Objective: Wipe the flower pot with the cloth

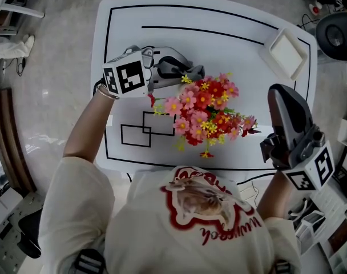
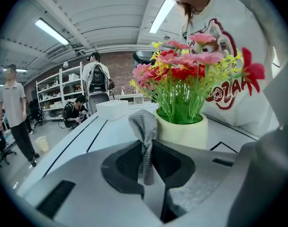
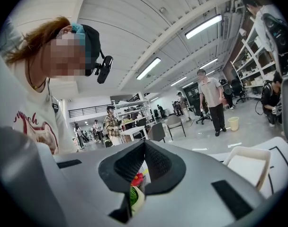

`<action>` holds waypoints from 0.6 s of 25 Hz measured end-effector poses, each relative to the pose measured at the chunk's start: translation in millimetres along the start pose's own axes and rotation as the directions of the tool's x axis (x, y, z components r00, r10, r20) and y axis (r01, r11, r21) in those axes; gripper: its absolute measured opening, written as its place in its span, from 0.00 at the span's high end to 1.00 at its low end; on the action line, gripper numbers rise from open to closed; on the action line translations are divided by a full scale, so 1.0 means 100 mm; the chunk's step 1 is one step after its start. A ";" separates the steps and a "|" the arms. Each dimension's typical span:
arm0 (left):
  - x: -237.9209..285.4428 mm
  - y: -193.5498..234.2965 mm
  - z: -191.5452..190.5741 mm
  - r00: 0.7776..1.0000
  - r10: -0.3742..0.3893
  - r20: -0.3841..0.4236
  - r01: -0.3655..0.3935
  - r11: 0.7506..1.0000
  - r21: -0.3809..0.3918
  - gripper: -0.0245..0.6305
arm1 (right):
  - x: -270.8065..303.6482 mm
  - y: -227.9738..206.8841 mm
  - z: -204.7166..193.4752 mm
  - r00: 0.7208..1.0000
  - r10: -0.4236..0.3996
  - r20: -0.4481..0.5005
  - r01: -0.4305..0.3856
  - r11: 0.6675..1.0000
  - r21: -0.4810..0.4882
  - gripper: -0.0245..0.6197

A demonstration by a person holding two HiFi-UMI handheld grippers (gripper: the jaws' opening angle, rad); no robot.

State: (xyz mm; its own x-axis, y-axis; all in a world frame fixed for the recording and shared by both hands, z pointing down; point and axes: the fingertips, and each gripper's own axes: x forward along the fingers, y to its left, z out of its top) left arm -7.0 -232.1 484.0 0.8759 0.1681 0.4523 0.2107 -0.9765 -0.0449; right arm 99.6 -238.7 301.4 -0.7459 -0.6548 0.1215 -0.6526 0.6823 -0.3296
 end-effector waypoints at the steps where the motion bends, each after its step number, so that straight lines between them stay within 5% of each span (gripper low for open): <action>1: -0.02 0.00 -0.01 1.000 0.013 0.002 -0.013 1.000 -0.008 0.88 | 0.00 0.01 0.00 1.000 0.000 0.000 0.000 1.000 -0.001 0.96; 15: -0.15 -0.11 -0.08 0.993 0.122 -0.005 -0.122 0.991 -0.051 0.88 | -0.06 0.21 0.07 1.000 0.017 0.005 -0.017 0.999 -0.031 0.96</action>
State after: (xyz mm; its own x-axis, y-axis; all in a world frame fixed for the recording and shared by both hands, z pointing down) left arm -25.7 -225.3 484.4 0.8927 0.0471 0.4481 0.0798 -0.9953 -0.0544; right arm 91.5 -222.6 287.7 -0.7561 -0.6449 0.1111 -0.6439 0.7028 -0.3025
